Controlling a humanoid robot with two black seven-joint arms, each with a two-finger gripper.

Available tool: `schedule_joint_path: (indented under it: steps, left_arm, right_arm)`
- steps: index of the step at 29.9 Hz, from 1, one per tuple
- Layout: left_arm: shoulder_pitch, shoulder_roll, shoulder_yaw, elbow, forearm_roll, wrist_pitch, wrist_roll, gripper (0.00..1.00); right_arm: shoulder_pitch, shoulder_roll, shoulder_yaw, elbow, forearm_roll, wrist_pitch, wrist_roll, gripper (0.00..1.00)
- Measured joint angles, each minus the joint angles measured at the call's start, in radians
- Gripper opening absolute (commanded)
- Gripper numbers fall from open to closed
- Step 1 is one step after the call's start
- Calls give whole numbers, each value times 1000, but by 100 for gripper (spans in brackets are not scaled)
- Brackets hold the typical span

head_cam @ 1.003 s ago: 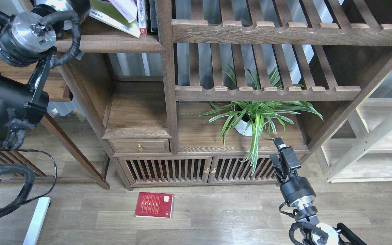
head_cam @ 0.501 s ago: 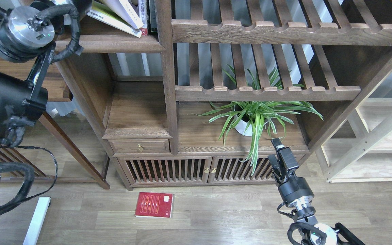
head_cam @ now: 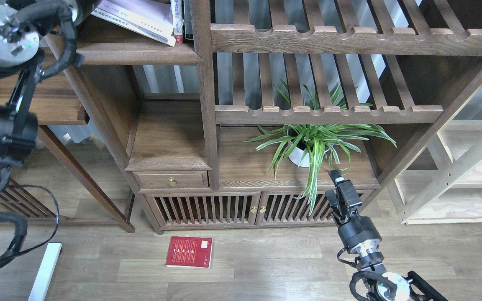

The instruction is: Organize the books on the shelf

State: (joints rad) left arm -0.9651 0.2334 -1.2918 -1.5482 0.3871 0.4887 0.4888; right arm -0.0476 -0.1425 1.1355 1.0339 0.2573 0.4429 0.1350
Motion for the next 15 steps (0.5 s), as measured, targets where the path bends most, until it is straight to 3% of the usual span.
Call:
schedule_joint_path:
  steps: [9,12,15]
  left_arm:
    - [112,11,-86,-108,-3,0,0,57]
    - [155,4,-114,-141,-4,0,0,65]
    - [181,-17,-136,-162,-4,0,0,65]
  right_arm:
    - [5,17,-22,8,1,-44,0,100]
    - [8,27,-22,26,2,-77,0,100]
    - [19,36,-20,37,5,-95,1,100]
